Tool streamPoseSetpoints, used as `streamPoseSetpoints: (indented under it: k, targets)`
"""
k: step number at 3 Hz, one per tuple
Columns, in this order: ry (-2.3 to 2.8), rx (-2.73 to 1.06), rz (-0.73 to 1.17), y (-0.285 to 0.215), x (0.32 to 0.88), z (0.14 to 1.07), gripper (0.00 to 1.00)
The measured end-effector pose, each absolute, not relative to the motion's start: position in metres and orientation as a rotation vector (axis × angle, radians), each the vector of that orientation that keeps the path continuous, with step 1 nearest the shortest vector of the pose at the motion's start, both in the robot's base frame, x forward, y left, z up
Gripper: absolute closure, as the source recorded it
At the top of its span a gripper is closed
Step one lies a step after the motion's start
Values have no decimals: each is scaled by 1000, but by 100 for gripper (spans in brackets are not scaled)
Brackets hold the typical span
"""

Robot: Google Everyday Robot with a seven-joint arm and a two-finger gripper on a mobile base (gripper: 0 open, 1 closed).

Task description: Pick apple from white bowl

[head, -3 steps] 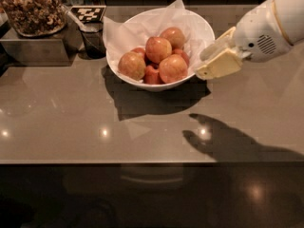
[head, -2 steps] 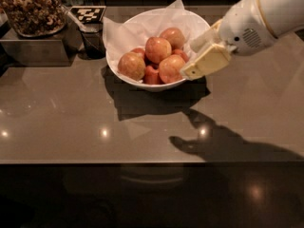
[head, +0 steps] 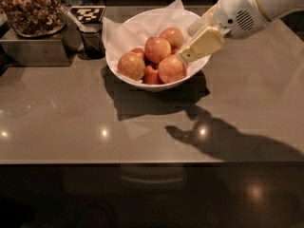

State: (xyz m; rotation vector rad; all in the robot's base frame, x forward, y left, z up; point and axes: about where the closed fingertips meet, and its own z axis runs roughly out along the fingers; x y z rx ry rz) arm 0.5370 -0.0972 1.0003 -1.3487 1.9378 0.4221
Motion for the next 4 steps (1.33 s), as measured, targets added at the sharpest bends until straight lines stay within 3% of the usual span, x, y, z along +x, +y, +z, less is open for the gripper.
streamPoseSetpoints:
  k: [1,4]
  targets:
    - [1950,-1306,415,-104,550,998,45]
    - [1993,-1330,409,-80,556,952,36]
